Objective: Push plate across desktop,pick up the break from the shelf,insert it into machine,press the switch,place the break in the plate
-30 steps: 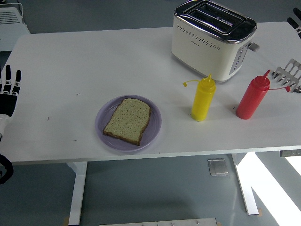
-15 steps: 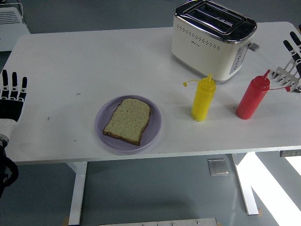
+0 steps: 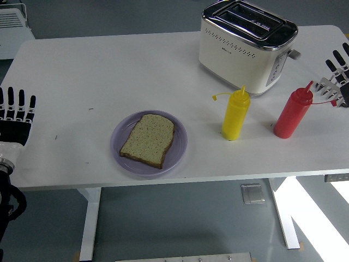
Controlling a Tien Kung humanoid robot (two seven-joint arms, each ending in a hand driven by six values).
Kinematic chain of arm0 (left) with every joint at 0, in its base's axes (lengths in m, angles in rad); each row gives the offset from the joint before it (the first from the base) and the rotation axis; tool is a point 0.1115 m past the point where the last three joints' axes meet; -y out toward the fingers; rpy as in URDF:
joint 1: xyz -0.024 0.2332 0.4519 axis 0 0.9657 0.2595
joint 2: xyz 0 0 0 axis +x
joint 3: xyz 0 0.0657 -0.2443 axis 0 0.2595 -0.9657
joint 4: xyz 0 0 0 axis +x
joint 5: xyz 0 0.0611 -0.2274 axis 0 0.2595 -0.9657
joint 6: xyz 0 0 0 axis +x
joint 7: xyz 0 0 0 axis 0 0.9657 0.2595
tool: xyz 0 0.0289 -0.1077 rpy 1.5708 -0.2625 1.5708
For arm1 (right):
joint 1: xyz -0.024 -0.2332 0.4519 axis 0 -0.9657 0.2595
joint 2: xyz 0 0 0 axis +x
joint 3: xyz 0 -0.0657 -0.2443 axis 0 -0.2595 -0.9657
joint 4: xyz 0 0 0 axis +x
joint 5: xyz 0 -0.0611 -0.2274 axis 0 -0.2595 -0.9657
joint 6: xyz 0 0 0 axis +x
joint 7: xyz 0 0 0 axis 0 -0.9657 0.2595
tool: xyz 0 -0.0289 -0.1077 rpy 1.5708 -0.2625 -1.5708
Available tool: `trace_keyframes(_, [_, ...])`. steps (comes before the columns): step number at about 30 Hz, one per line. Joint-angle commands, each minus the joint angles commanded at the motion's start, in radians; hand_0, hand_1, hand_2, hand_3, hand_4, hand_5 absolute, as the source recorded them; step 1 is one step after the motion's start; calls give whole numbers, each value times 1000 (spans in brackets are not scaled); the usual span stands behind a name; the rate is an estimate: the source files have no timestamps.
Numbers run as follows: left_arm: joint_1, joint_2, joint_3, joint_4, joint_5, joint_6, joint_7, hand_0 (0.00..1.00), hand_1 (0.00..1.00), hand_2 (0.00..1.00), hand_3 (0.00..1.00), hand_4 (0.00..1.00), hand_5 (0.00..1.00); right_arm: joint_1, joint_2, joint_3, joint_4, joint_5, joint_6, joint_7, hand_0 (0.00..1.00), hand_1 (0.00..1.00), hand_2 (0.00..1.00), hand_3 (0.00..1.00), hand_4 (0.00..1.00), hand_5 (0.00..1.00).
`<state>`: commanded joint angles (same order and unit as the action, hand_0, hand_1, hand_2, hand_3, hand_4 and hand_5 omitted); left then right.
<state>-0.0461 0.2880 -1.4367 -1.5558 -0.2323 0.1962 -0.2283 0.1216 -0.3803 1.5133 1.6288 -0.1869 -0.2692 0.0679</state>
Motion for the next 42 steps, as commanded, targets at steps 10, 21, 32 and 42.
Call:
trace_keyframes(10, [-3, 3, 3, 0, -1, 1, 1, 787, 677, 632, 619, 692, 998, -1, 1, 4, 11, -6, -1, -3, 782, 709, 693, 674, 808, 607])
trace_keyframes(21, [-13, 8, 4, 0, 0, 4, 5, 785, 674, 627, 613, 694, 998, -3, 2, 20, 23, -15, -6, -4, 781, 710, 691, 674, 799, 596])
trace_keyframes(32, [-18, 10, 5, -3, -2, 1, 6, 784, 672, 626, 611, 692, 998, 0, 3, 22, 32, -24, -8, -7, 781, 705, 687, 668, 775, 572])
trace_keyframes(42, [-18, 10, 4, -2, -2, 1, 6, 784, 672, 626, 608, 692, 998, 0, 3, 20, 32, -23, -9, -7, 781, 705, 686, 668, 770, 563])
